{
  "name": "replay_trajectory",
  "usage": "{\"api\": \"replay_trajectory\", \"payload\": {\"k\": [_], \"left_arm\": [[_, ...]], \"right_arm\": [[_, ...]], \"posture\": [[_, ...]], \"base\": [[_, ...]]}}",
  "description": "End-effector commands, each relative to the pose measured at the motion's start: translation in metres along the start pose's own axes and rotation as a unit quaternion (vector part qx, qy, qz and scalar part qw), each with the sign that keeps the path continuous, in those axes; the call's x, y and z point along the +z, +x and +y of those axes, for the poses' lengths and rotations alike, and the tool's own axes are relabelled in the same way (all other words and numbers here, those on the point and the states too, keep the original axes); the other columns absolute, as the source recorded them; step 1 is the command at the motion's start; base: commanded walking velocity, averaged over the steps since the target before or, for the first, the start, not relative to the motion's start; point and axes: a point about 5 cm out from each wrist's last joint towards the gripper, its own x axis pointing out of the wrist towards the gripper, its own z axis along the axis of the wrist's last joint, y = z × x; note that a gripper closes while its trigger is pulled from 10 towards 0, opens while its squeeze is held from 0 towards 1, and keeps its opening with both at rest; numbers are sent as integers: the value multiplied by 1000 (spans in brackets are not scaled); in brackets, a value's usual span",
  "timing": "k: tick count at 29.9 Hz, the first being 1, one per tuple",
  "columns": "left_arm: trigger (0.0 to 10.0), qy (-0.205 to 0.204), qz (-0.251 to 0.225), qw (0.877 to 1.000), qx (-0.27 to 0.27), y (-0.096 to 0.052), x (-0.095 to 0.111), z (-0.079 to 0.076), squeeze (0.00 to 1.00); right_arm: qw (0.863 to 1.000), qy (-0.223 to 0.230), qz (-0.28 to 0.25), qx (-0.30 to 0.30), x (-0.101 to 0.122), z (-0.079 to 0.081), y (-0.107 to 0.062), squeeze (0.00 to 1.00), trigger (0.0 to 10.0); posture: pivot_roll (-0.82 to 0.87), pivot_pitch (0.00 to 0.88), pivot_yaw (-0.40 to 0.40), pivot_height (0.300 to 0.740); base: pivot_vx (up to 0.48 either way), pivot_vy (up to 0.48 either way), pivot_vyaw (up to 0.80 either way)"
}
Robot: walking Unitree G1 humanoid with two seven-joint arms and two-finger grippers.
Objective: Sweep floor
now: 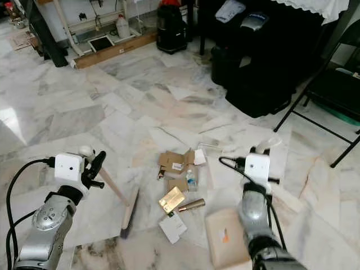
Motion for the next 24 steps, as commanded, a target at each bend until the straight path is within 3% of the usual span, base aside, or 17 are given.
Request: {"api": "replay_trajectory", "payload": {"k": [1, 7, 14, 18, 21, 24], "left_arm": [[10000, -1, -2, 1000, -13, -3, 6, 2, 0], [10000, -20, 47, 997, -62, -7, -2, -2, 0], [10000, -3, 79, 996, -34, -6, -14, 5, 0], [10000, -34, 91, 995, -37, -7, -20, 0, 0], [10000, -87, 101, 990, -41, -10, -24, -3, 0], [10000, -94, 113, 988, -53, -11, -26, -3, 0]], "right_arm": [[999, -17, 32, 12, -13, 0, -8, 0, 10000], [999, -18, 42, 12, -19, 0, -13, 0, 10000], [999, -9, 44, 11, -20, 1, -15, 0, 10000], [999, -2, 43, 12, -20, 3, -16, 0, 10000], [999, -2, 41, 14, -19, 2, -16, 0, 10000], [999, -1, 41, 11, -19, 0, -14, 0, 10000]], "posture": [[188, 105, 58, 740], [182, 103, 64, 740], [173, 83, 62, 740], [163, 74, 58, 740], [160, 67, 54, 740], [160, 67, 52, 740]], "base": [[0, 0, 0], [0, 0, 0], [0, 0, 0], [0, 0, 0], [0, 0, 0], [0, 0, 0]]}}
